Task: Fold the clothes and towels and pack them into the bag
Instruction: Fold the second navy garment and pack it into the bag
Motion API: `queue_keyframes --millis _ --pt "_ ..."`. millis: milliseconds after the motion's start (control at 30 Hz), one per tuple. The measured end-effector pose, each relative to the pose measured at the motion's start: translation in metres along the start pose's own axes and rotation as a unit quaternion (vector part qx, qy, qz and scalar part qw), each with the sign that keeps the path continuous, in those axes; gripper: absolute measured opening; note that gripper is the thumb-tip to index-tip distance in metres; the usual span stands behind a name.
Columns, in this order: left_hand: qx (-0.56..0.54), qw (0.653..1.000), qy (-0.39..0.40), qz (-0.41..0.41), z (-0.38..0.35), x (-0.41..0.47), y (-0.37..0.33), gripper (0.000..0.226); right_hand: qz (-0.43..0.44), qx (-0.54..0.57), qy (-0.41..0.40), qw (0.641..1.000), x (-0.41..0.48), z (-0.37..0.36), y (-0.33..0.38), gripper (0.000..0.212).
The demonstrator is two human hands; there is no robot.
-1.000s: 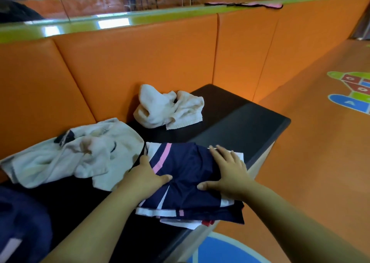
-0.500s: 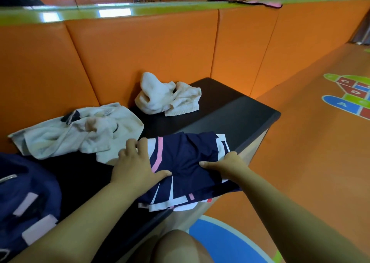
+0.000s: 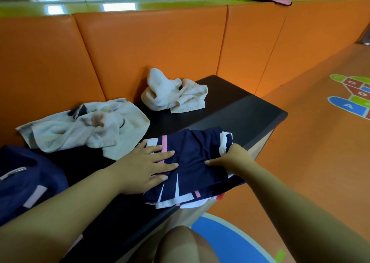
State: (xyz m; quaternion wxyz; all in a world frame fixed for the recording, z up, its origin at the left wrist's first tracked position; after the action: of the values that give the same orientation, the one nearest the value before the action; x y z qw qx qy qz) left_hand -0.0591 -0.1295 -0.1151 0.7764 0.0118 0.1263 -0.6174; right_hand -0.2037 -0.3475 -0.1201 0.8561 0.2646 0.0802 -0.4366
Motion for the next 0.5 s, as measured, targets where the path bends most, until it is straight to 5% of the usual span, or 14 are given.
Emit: queue_keyframes --millis 133,300,500 --pt "0.003 1.000 0.016 -0.019 0.005 -0.012 -0.003 0.075 0.073 -0.141 -0.091 0.983 0.001 0.014 0.024 0.059" --pt "0.088 0.990 -0.050 -0.094 -0.010 -0.018 0.005 0.084 0.238 -0.290 -0.184 0.909 0.010 0.022 0.060 0.058" --pt "0.033 0.987 -0.122 -0.099 -0.028 -0.010 0.025 0.074 0.315 -0.347 -0.216 0.857 0.025 0.011 0.076 0.059"
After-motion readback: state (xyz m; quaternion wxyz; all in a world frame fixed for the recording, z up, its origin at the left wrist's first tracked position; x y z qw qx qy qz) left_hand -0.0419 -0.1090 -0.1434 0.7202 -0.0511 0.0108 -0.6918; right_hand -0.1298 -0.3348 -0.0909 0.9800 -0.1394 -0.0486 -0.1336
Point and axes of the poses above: each hand's wrist, its own x-axis towards the middle knuckle, its own z-axis out of the back of the hand, y = z × x, the point moved 1 cm from there along x, towards the middle knuckle, and after that the axes turned 12 degrees about -x, right-handed, at the moved point
